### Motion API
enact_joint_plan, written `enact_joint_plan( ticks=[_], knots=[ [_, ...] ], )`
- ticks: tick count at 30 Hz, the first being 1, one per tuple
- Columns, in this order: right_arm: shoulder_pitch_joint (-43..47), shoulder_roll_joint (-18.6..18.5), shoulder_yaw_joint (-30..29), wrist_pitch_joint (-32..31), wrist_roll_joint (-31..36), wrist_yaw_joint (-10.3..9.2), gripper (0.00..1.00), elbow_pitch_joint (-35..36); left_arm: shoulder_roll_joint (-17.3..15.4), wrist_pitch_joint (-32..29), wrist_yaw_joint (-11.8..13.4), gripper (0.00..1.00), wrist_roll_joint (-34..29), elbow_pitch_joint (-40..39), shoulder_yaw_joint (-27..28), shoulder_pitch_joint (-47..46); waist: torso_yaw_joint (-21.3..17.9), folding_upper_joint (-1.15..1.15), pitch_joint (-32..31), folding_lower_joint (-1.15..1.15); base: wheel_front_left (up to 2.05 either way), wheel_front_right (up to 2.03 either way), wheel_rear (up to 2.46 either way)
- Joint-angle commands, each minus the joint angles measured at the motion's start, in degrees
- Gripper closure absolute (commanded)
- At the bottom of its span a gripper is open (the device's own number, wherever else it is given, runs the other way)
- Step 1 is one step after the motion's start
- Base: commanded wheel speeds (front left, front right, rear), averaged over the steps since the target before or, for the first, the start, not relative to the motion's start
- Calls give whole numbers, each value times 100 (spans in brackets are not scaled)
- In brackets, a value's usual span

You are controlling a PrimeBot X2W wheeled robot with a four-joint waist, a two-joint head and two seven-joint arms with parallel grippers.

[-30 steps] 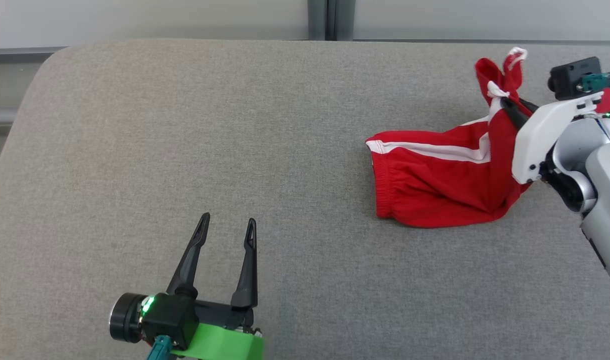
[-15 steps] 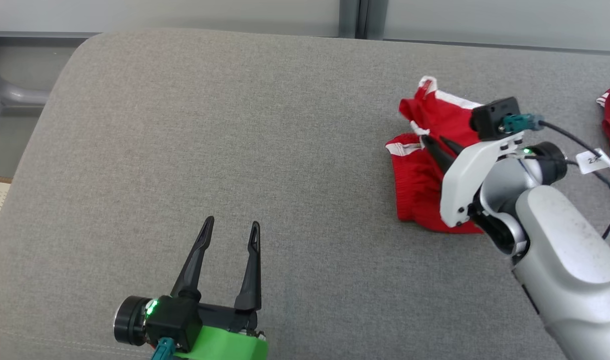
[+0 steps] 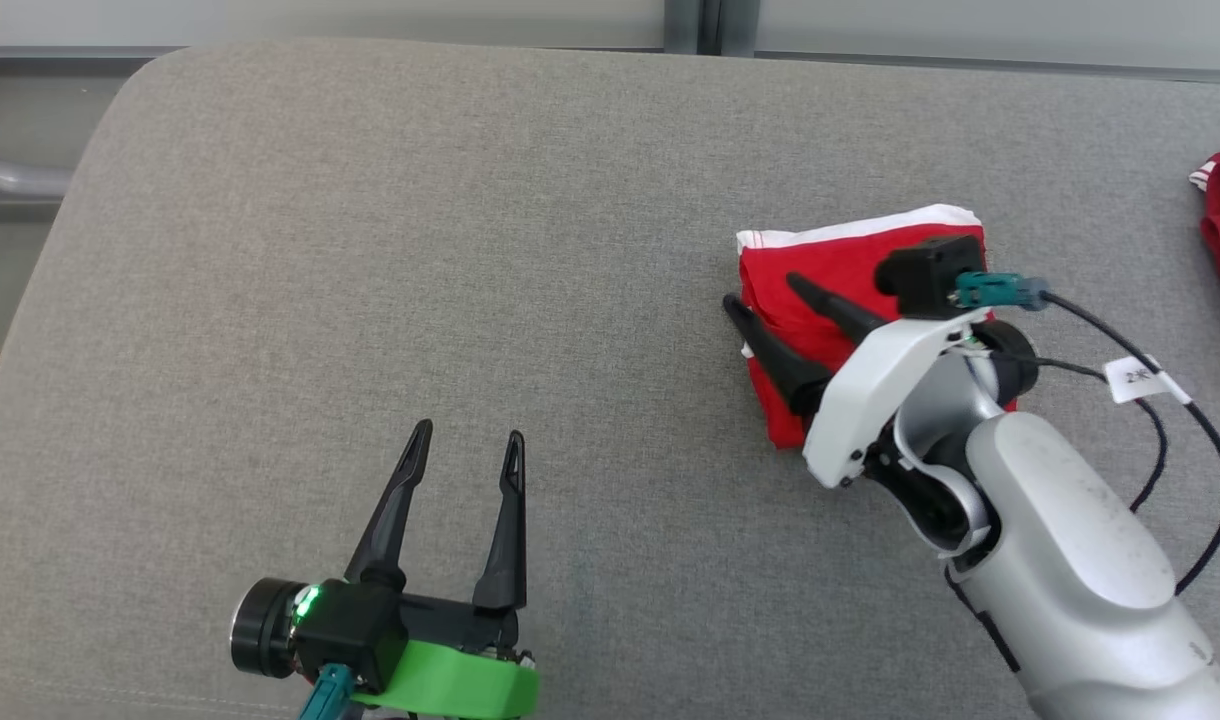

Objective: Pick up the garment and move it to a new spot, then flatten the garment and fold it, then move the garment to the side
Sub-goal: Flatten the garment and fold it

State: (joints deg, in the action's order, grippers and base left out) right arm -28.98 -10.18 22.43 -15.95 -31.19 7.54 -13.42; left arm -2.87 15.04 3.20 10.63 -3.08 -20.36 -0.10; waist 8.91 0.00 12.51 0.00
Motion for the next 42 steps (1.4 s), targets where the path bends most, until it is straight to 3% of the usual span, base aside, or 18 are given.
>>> enact_joint_plan(
  ticks=[1, 10, 16, 17, 19, 20, 32, 42],
  knots=[
    [53, -158, -104, 220, -13, -12, 0, 88, -6, 15, -10, 0, 42, -5, 29, -70, -52, 0, 0, 0, 0, 0, 0],
    [698, -792, -594, 1621, 230, -10, 0, -29, -7, 15, -26, 0, -43, -51, 143, 73, -332, 0, -175, 0, 0, 0, 0],
    [1284, -1102, -540, 2320, 185, -8, 0, -437, -7, 15, -67, 0, -94, -80, 240, 179, -542, 0, -317, 0, 0, 0, 0],
    [1353, -1139, -478, 2401, 153, -8, 8, -485, -7, 15, -70, 0, -101, -82, 248, 196, -576, 0, -344, 0, 0, 0, 0],
    [1404, -1193, -381, 2537, 73, -8, 96, -545, -7, 16, -87, 0, -109, -86, 240, 214, -611, 0, -367, 0, 0, 0, 0],
    [1396, -1211, -303, 2587, 49, -8, 100, -543, -7, 15, -96, 0, -113, -87, 236, 218, -618, 0, -372, 0, 0, 0, 0],
    [116, -1675, 1171, 2673, -262, -9, 100, -1134, -7, 15, -112, 0, 18, 1, 51, 124, -245, 0, -273, 0, 0, 0, 0],
    [-248, -1380, 2739, 2654, -845, -9, 100, -1568, -7, 16, -57, 0, 69, -1, 17, 54, -44, 0, -179, 0, 0, 0, 0]
  ],
)
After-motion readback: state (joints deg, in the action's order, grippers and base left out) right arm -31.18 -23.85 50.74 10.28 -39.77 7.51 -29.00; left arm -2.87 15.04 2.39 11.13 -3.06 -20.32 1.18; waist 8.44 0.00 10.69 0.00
